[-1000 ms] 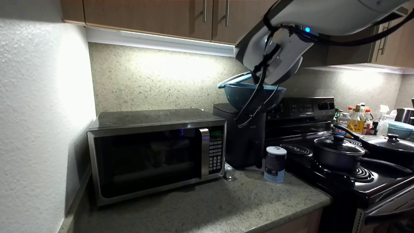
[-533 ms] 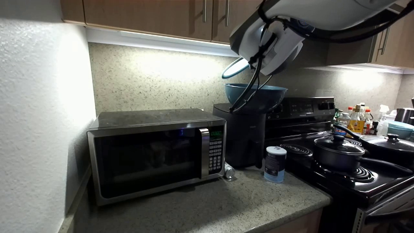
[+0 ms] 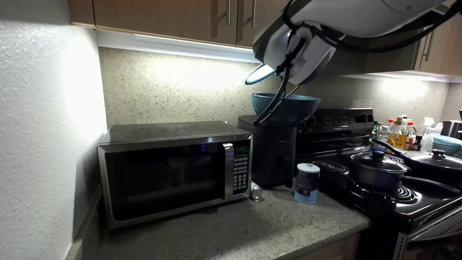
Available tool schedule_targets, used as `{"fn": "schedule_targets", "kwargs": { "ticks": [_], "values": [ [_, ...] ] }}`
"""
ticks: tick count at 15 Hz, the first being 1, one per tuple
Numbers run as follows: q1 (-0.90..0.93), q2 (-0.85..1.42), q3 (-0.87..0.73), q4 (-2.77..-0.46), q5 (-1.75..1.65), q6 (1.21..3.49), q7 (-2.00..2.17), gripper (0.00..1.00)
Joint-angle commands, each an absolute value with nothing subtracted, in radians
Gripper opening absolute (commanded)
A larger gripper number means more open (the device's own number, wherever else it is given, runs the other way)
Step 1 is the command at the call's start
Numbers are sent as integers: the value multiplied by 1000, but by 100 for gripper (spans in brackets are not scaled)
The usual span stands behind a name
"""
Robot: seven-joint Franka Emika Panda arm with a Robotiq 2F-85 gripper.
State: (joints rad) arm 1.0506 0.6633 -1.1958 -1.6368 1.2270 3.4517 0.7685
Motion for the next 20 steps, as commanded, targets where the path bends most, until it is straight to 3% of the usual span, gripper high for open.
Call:
{"fn": "schedule_targets", "kwargs": {
  "ticks": [1,8,16,20],
  "values": [
    [1096,600,-1174,-1729,1216,3456,747,7],
    [1297,641,-1323,-2011,1477,3459,727,7],
    [1262,631,-1299,-1980,1457,3453,746,7],
    [1270,792,-1398,-1924,1563,3454,882,7]
  ]
}}
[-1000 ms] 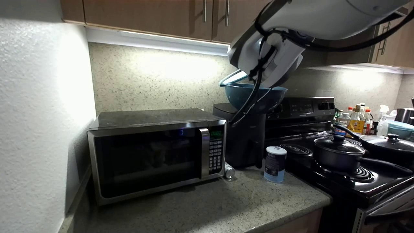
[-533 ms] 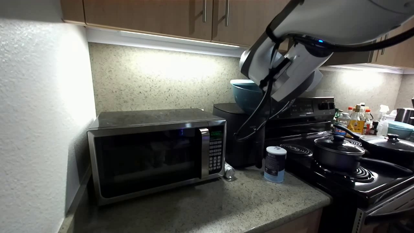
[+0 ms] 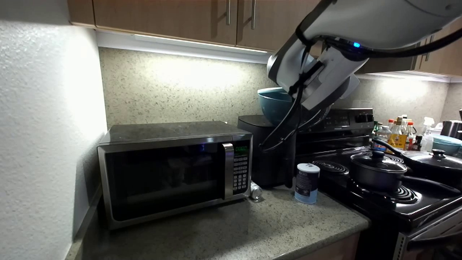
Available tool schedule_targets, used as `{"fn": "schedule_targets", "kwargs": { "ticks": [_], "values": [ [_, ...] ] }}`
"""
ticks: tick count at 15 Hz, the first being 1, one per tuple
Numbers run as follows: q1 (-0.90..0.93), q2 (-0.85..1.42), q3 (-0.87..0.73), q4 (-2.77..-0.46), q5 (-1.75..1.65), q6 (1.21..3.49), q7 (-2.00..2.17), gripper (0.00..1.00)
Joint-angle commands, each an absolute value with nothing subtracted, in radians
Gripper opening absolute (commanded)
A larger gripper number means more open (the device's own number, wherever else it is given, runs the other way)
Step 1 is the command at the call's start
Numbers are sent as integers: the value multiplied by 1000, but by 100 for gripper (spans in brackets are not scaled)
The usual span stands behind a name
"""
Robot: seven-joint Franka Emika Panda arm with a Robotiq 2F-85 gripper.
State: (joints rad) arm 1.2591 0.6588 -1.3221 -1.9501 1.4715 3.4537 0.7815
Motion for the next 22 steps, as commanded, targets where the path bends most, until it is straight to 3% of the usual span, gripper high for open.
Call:
{"fn": "schedule_targets", "kwargs": {
  "ticks": [1,8,14,18,22],
  "values": [
    [1264,804,-1404,-1910,1635,3454,865,7],
    [1204,909,-1431,-1931,1886,3454,860,7],
    [1121,856,-1396,-1917,1944,3453,812,6],
    [1118,807,-1489,-2083,1939,3413,813,7],
    [1069,793,-1625,-2134,1913,3052,675,7]
  ]
}}
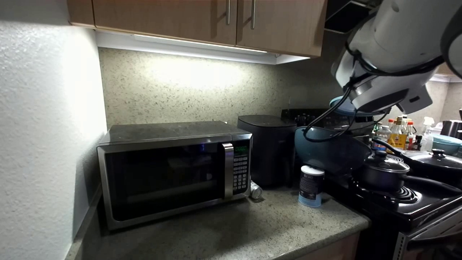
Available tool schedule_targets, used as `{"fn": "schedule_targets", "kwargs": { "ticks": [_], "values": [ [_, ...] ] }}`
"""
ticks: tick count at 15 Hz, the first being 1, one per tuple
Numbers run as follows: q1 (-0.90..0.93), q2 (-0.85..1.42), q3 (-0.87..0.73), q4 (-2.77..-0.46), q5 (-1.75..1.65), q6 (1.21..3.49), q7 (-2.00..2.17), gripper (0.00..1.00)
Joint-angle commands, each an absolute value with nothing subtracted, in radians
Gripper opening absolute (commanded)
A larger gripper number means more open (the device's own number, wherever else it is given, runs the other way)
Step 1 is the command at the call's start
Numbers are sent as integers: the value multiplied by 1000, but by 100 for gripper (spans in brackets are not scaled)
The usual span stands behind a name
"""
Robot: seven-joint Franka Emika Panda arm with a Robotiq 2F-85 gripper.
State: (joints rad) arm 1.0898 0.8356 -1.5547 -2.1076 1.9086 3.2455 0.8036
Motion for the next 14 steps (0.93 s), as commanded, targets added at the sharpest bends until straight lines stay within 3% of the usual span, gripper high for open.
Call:
{"fn": "schedule_targets", "kwargs": {
  "ticks": [1,3,4,8,14],
  "values": [
    [1022,817,-1618,-2125,1934,2960,631,7],
    [942,811,-1608,-2107,1914,2837,531,7],
    [921,681,-1561,-2078,1890,2889,424,7],
    [822,566,-1450,-1986,1830,2842,261,7],
    [857,347,-1295,-1932,1407,2982,219,6]
  ]
}}
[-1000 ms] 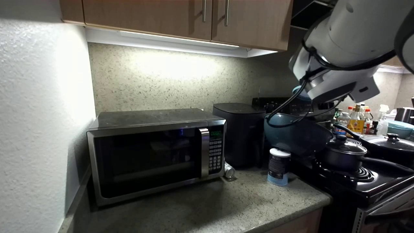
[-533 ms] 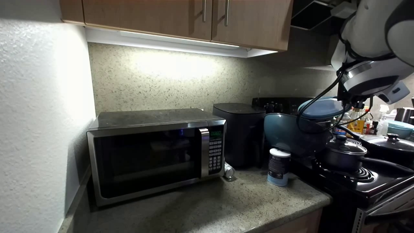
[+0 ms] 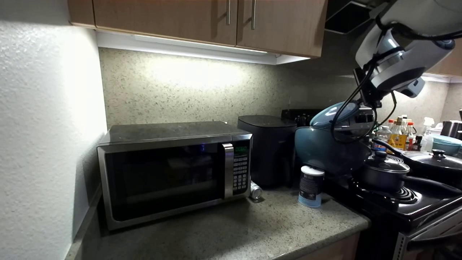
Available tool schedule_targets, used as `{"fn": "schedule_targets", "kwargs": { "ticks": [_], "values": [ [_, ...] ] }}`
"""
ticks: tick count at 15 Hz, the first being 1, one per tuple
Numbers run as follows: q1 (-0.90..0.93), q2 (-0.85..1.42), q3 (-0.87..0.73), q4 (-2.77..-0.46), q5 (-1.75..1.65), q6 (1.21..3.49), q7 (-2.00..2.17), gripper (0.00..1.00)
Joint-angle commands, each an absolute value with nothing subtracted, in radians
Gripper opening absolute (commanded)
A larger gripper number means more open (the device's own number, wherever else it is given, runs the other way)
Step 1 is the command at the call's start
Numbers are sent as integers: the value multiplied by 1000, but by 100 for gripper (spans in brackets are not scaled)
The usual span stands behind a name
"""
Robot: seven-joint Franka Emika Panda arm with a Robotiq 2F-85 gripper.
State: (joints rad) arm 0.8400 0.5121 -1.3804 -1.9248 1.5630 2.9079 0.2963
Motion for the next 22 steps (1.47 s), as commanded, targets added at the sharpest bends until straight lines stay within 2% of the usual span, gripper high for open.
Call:
{"fn": "schedule_targets", "kwargs": {
  "ticks": [1,4,11,15,22],
  "values": [
    [847,476,-1353,-1919,1494,2931,294,8],
    [855,411,-1308,-1918,1425,2963,273,6],
    [1015,370,-1400,-2012,1395,3025,324,6],
    [1093,437,-1473,-2126,1281,2871,483,6],
    [1145,497,-1540,-2198,1191,2807,657,6]
  ]
}}
